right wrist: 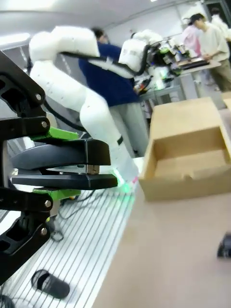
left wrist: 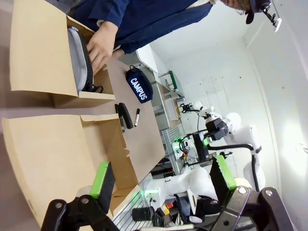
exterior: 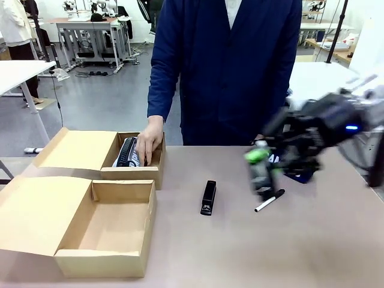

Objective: Place items inside the box.
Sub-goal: Pick up a Pencil pouch or Stapler and place it inside the Mailer Box closest to the robot.

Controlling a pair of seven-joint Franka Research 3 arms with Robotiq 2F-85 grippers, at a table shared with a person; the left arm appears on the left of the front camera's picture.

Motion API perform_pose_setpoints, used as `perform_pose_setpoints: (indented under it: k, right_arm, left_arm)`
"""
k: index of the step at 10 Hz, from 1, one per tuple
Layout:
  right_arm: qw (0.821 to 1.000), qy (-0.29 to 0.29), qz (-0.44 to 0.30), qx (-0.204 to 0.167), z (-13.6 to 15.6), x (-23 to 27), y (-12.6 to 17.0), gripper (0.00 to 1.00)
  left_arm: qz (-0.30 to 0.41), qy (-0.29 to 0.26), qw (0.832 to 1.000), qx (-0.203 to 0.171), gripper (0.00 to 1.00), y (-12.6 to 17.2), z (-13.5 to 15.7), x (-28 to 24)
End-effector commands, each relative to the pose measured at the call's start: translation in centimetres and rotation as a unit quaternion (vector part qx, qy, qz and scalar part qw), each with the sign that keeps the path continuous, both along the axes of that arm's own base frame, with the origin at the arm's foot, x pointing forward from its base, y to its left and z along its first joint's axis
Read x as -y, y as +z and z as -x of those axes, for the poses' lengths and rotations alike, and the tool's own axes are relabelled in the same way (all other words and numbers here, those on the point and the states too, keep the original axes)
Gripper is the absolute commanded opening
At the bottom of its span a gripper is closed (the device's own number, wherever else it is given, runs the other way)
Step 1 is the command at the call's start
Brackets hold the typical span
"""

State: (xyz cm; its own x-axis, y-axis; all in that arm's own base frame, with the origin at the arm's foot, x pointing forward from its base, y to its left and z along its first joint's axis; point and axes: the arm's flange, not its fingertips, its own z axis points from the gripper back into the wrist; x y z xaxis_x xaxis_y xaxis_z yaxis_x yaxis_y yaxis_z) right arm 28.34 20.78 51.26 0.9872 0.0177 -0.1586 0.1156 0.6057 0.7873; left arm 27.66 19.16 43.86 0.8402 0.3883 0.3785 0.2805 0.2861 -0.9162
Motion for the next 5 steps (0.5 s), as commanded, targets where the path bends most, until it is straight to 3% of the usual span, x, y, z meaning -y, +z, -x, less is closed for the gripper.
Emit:
perform_pose_setpoints:
  k: [1,2,3,5]
  right_arm:
    - [1.0,-0.017,0.003,-0.026,-2.6,-10.2,0.0,0.42]
    - [0.998,-0.049,-0.014,-0.038,-3.5,-15.4,-1.3,0.42]
    - [0.998,-0.058,0.011,-0.022,-4.2,-20.2,-3.0,0.42]
    - [0.999,-0.033,0.018,-0.017,-4.6,-26.1,-6.6,0.42]
  left_arm:
    - [0.005,0.001,1.0,0.016,1.0,0.2,0.0,0.1]
    - [0.005,0.001,1.0,0.016,1.0,0.2,0.0,0.1]
    - [0.005,0.001,1.0,0.016,1.0,0.2,0.0,0.1]
    - [0.005,0.001,1.0,0.016,1.0,0.2,0.0,0.1]
